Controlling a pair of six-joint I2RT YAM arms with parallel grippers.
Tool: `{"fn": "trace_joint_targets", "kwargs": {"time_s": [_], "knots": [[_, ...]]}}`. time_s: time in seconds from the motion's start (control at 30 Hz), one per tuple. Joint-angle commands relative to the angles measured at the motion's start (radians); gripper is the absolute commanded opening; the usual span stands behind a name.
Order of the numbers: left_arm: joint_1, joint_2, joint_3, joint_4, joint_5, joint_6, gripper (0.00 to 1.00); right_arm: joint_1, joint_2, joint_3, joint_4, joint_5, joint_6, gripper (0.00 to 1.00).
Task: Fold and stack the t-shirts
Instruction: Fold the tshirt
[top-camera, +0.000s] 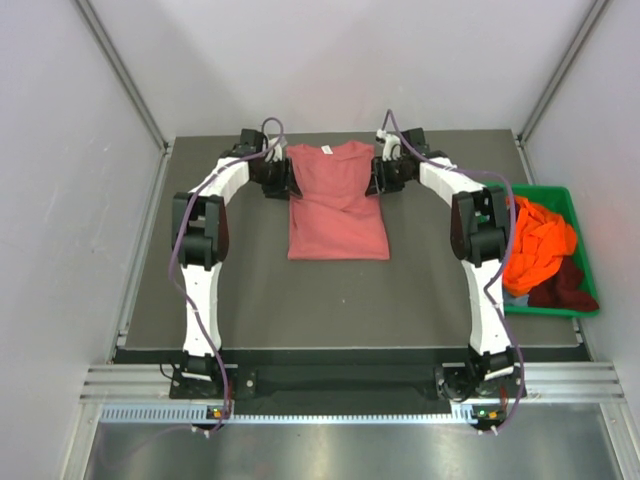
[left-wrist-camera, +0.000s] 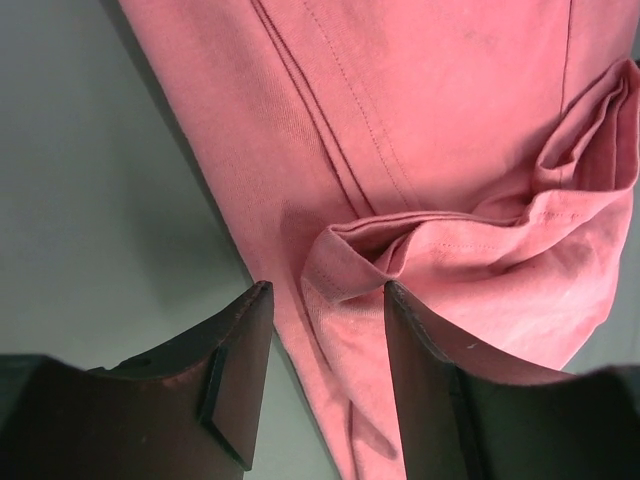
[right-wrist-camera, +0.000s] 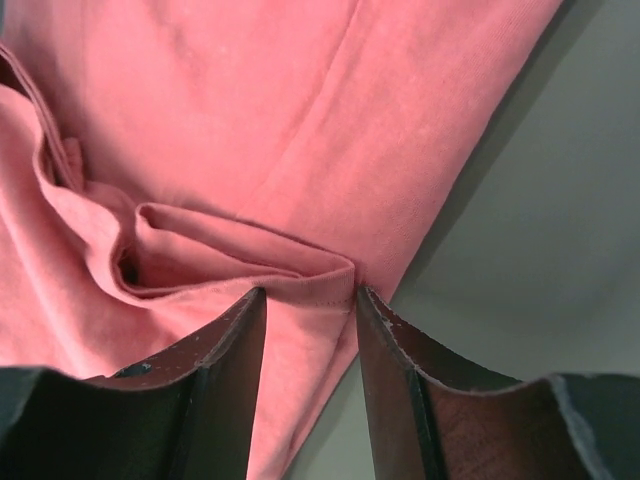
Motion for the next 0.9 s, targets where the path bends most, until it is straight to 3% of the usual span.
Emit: {"fn": "trace_joint_targets", "kwargs": {"time_s": [0.0, 0.13, 0.57, 0.63, 0.73, 0.77, 0.8, 0.87], "knots": [[0.006, -0.001, 0.02, 0.011, 0.043, 0.056, 0.53, -0.014, 0.02, 0.052, 0.006, -0.032, -0.019, 0.42], [0.006, -0.01, 0.005, 0.031, 0.093, 0.072, 0.53, -0.02, 0.031, 0.055, 0.017, -0.038, -0.019, 0.39], [0.006, 0.036, 0.031, 0.054, 0.101, 0.049, 0.49, -0.028, 0.039, 0.052, 0.067, -0.058, 0.011, 0.08], [0.006, 0.042, 0.036, 0.055, 0.103, 0.044, 0.43, -0.03, 0.04, 0.051, 0.072, -0.063, 0.016, 0.03], [0.006, 0.05, 0.053, 0.052, 0.097, 0.032, 0.18, -0.03, 0.043, 0.046, 0.082, -0.069, 0.024, 0.0], [0.007, 0.051, 0.06, 0.051, 0.092, 0.021, 0.05, -0.03, 0.043, 0.044, 0.083, -0.07, 0.025, 0.0], [0.006, 0.047, 0.063, 0.049, 0.087, 0.015, 0.0, -0.03, 0.042, 0.041, 0.089, -0.066, 0.03, 0.0], [0.007, 0.03, 0.063, 0.048, 0.064, -0.013, 0.0, -0.031, 0.025, 0.025, 0.105, -0.055, 0.037, 0.0]]}}
